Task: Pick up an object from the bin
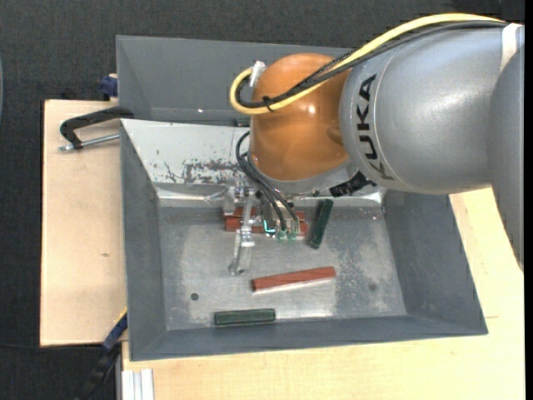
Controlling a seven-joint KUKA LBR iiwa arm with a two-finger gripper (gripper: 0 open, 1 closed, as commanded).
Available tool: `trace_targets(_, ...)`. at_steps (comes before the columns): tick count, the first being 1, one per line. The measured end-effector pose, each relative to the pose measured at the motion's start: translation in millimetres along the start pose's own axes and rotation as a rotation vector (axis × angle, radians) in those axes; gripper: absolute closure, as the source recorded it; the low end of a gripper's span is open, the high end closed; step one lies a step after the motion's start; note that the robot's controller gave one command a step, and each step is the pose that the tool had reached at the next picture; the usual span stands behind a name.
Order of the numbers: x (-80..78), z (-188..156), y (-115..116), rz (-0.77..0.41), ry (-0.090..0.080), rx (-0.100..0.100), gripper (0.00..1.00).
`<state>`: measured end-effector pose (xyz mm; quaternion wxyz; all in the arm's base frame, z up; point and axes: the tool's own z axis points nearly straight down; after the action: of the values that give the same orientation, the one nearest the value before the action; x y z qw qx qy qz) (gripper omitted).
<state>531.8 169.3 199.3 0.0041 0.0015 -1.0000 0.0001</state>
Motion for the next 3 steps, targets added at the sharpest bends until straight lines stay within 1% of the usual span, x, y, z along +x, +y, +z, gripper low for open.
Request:
trace_targets(1, -1.9, -4.6, -0.8, 0.002, -0.009, -0.002, 0.0)
trace_targets(2, -0.6, 36.6, -35.0, -0.057, -0.016, -0.004, 0.0)
trace_targets(3, -27.2, 74.9, -49.4, -0.213, -0.015, 0.001, 0.0)
